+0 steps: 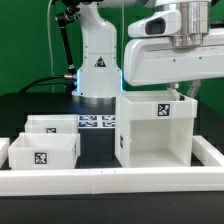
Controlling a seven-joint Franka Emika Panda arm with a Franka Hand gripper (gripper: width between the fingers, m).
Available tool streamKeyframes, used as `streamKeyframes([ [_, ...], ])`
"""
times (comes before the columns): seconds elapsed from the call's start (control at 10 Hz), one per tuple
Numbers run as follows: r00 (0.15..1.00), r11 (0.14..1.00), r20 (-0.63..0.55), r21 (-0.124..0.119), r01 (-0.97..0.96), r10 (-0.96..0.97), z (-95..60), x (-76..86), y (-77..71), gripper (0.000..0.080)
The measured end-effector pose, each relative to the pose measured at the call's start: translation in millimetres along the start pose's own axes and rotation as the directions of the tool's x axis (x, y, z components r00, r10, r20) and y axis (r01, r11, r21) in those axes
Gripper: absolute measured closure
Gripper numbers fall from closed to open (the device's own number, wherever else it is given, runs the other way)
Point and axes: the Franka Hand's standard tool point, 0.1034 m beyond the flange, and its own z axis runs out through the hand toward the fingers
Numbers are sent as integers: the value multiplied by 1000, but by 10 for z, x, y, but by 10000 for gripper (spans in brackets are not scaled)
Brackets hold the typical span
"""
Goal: Assemble drawer
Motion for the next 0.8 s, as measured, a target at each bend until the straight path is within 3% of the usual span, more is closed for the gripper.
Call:
streamKeyframes([
  [0.4,999,999,-3,2,-34,34,-2,20,-17,762],
  [0.8,922,922,-15,17,-387,387,3,75,10,762],
])
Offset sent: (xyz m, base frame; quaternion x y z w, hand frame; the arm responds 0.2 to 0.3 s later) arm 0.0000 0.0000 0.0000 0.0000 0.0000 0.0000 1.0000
